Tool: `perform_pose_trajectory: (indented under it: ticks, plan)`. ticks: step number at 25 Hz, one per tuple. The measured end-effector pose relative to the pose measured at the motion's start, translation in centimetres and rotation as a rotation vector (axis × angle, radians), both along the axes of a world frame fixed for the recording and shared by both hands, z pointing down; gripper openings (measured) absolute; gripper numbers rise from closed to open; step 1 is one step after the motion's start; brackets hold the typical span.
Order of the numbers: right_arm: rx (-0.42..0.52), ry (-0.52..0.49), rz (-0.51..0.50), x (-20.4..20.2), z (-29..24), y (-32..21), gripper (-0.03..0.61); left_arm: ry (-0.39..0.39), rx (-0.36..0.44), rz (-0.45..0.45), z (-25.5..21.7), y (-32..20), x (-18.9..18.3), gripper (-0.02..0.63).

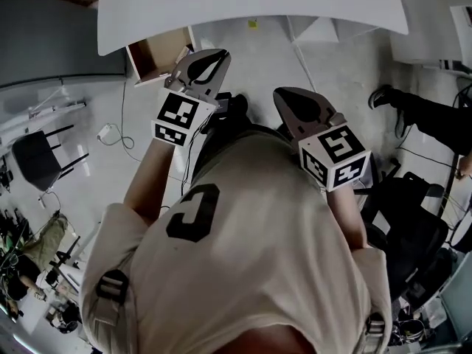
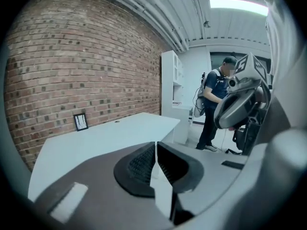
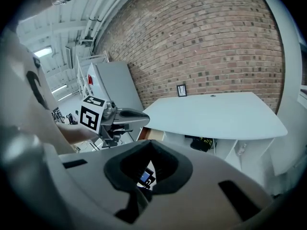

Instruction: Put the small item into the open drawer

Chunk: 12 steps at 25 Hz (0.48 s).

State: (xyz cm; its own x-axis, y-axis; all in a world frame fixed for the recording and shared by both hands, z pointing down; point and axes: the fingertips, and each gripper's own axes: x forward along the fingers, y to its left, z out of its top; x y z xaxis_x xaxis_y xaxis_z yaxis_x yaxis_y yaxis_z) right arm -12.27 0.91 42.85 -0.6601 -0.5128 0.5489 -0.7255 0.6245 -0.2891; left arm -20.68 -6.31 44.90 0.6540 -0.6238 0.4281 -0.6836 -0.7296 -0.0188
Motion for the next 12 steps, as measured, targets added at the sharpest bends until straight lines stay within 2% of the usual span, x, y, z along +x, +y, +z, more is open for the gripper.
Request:
perform_pose_trajectory:
  ticks: [5,12]
  plan:
    - [0.052,-0.029,0.049,5.7,-1.6,1.6,0.002,0.008,0.056,0.061,-2.6,1.7,6.9,0.015]
    - [0.110,-0.060,0.064,11.5,-2.8,3.6,0.002,-0.076,0.119,0.151,-3.5,4.1,13.8,0.015]
